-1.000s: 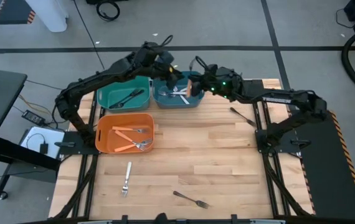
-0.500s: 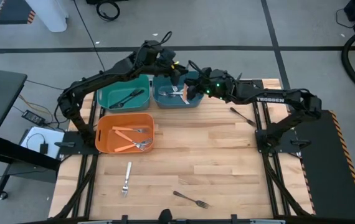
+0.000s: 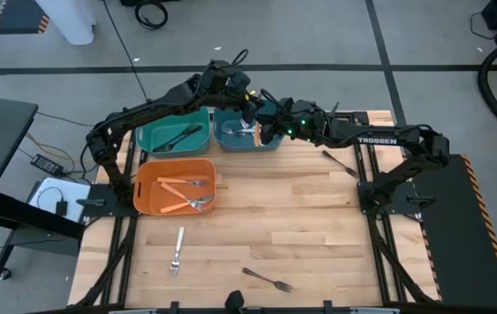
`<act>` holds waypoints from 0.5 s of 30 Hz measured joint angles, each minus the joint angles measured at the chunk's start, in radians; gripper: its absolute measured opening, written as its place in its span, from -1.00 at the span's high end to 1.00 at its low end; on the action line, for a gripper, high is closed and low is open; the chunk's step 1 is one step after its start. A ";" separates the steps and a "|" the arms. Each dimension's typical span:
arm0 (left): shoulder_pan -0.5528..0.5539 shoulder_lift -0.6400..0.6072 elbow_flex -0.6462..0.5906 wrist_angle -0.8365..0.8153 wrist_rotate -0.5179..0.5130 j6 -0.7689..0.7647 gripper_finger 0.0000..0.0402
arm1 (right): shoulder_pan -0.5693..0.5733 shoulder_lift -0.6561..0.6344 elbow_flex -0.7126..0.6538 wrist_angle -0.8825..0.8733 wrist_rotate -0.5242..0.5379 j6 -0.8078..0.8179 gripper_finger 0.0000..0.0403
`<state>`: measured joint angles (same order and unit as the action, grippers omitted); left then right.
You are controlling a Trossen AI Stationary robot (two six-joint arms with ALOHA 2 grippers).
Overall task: Sort silverware by color (type)
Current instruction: Put the orange fork into the orange bin
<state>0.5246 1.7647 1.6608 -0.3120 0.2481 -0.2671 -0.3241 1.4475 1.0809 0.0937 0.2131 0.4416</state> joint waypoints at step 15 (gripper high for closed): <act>0.012 -0.042 0.001 -0.153 -0.005 0.156 0.94 | 0.002 -0.009 0.000 -0.007 -0.049 -0.003 0.59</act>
<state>0.5369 1.7222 1.6615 -0.4647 0.2427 -0.1112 -0.3225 1.4381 1.0805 0.0863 0.1639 0.4390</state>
